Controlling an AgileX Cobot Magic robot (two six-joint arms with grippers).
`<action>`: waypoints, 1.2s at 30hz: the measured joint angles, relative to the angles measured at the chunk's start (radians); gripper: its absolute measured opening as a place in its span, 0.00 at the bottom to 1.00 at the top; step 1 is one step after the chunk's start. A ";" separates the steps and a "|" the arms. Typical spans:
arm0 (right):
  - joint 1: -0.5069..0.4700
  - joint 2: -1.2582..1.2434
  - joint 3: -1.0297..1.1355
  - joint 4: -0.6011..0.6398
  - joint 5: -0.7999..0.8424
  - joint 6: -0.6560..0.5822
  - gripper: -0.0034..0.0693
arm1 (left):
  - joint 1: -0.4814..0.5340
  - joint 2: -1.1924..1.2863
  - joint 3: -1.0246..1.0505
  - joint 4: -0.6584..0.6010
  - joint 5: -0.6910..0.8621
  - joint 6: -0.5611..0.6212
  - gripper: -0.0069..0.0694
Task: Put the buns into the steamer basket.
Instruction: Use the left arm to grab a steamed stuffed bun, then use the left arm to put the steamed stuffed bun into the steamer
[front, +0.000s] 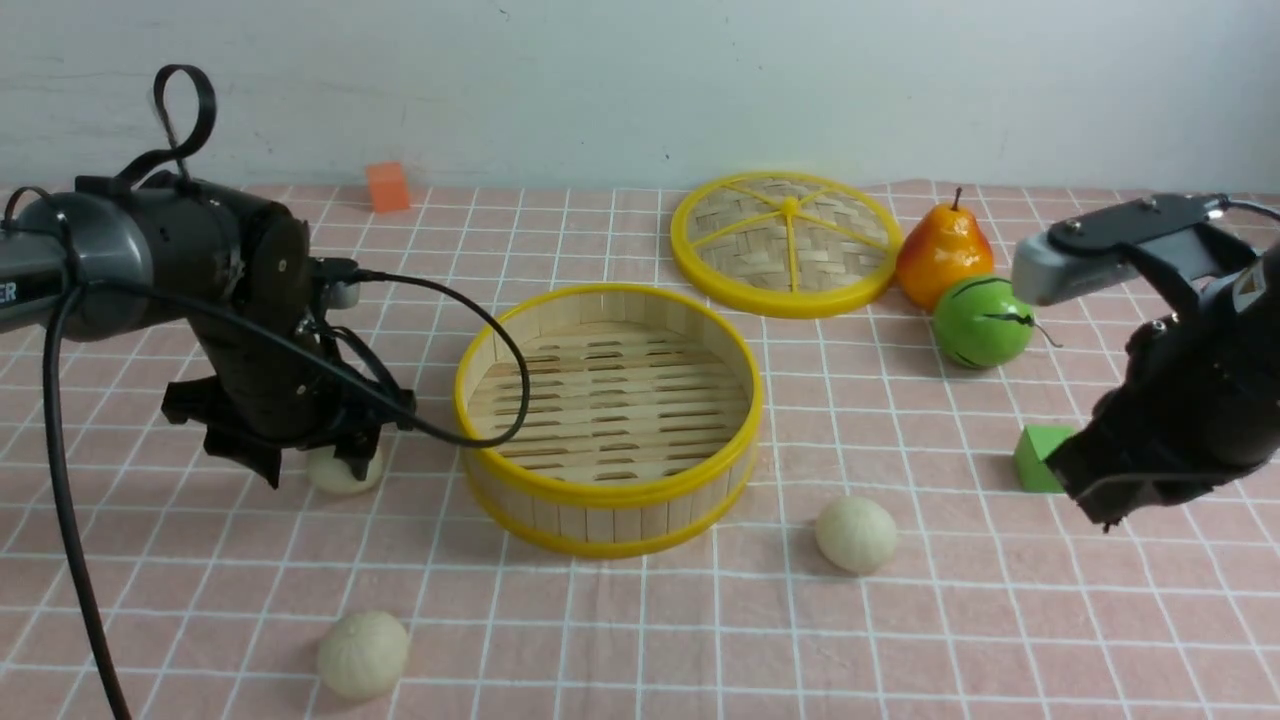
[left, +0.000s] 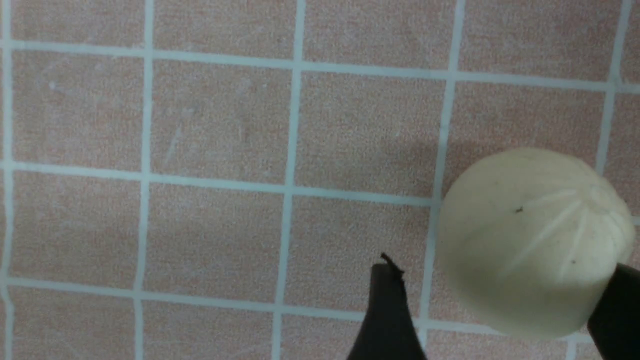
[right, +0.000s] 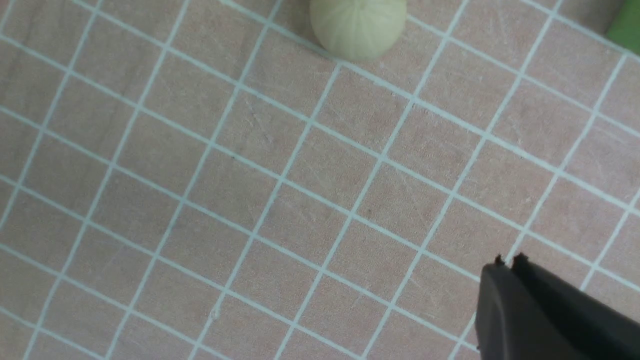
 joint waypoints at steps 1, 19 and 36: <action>0.000 0.006 0.000 0.009 0.002 0.000 0.06 | 0.000 0.005 -0.001 -0.003 -0.003 -0.001 0.75; -0.001 0.026 -0.001 0.068 -0.001 -0.049 0.08 | 0.000 0.027 -0.001 -0.041 -0.070 -0.003 0.43; -0.001 0.027 -0.001 0.071 0.013 -0.049 0.09 | -0.119 -0.175 -0.186 -0.037 0.056 0.035 0.08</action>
